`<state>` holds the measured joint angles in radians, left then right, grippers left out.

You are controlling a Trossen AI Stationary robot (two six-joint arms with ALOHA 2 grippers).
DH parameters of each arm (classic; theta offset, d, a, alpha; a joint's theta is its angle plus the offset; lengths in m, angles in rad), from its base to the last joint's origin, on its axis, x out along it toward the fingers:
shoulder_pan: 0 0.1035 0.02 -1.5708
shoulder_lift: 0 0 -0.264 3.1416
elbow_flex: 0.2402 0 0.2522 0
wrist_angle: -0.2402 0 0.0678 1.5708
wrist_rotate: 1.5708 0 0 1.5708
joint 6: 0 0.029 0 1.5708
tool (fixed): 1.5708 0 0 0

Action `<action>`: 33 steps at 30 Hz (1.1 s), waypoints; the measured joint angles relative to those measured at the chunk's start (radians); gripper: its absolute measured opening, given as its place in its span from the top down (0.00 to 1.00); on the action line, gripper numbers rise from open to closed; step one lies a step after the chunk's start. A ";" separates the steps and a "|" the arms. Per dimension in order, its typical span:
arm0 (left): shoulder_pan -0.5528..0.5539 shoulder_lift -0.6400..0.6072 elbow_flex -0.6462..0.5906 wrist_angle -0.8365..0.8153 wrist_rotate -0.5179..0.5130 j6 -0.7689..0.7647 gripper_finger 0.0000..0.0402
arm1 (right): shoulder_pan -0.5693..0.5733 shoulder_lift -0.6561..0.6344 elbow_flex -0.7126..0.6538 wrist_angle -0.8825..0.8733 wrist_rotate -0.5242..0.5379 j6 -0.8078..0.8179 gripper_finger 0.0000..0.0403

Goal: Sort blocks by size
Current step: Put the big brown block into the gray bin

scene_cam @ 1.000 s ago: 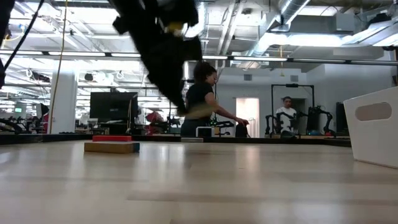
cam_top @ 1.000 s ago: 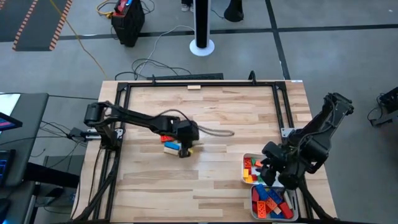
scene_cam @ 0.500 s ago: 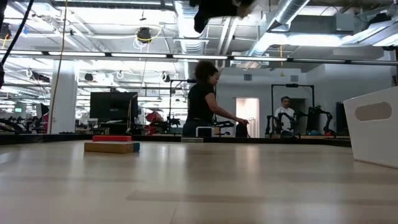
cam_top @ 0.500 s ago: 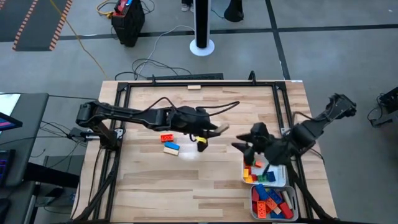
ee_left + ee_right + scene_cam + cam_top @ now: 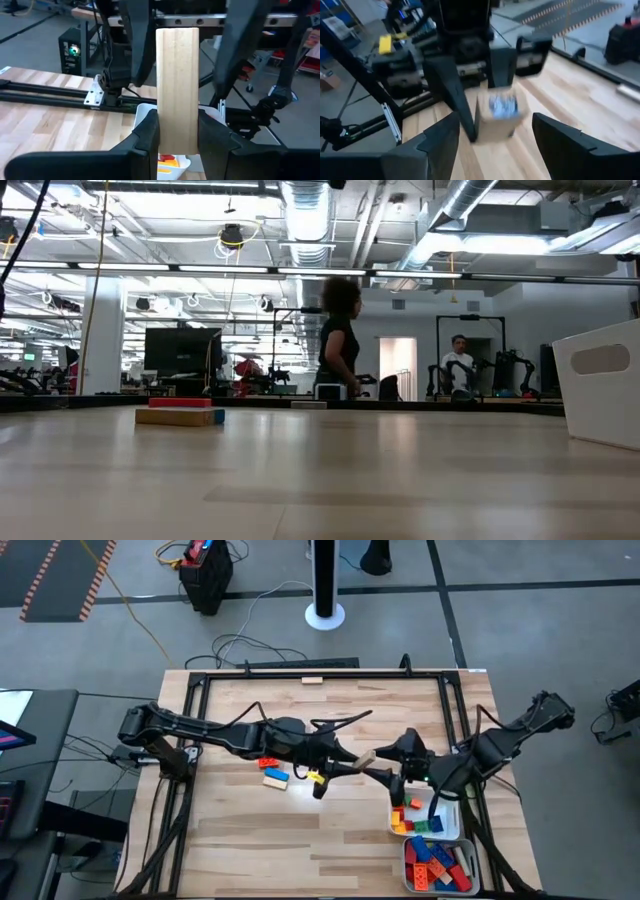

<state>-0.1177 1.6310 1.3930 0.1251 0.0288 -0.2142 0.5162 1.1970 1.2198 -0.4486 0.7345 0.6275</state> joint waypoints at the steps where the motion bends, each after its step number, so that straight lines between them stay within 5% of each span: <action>1: 0.000 0.000 0.000 0.000 0.000 0.000 0.77 | -0.003 0.003 0.000 0.027 0.000 -0.027 0.31; 14: -0.002 0.000 -0.001 0.075 0.002 -0.051 0.77 | -0.082 0.051 0.000 0.207 -0.020 -0.140 0.33; 18: -0.009 0.000 -0.001 0.077 -0.006 -0.059 0.77 | -0.092 0.059 0.000 0.229 -0.050 -0.165 0.44; 23: -0.020 0.000 -0.001 0.078 -0.035 -0.056 0.77 | -0.098 0.065 0.000 0.235 -0.096 -0.161 0.71; 28: -0.023 0.000 -0.001 0.071 -0.055 -0.095 0.77 | -0.098 0.065 0.000 0.230 -0.129 -0.157 0.70; 33: -0.012 -0.001 -0.001 -0.013 -0.104 -0.219 0.56 | -0.091 0.057 -0.002 0.192 -0.135 -0.165 0.70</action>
<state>-0.1293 1.6302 1.3922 0.1121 -0.0751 -0.4328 0.4254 1.2540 1.2175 -0.2569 0.5992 0.4626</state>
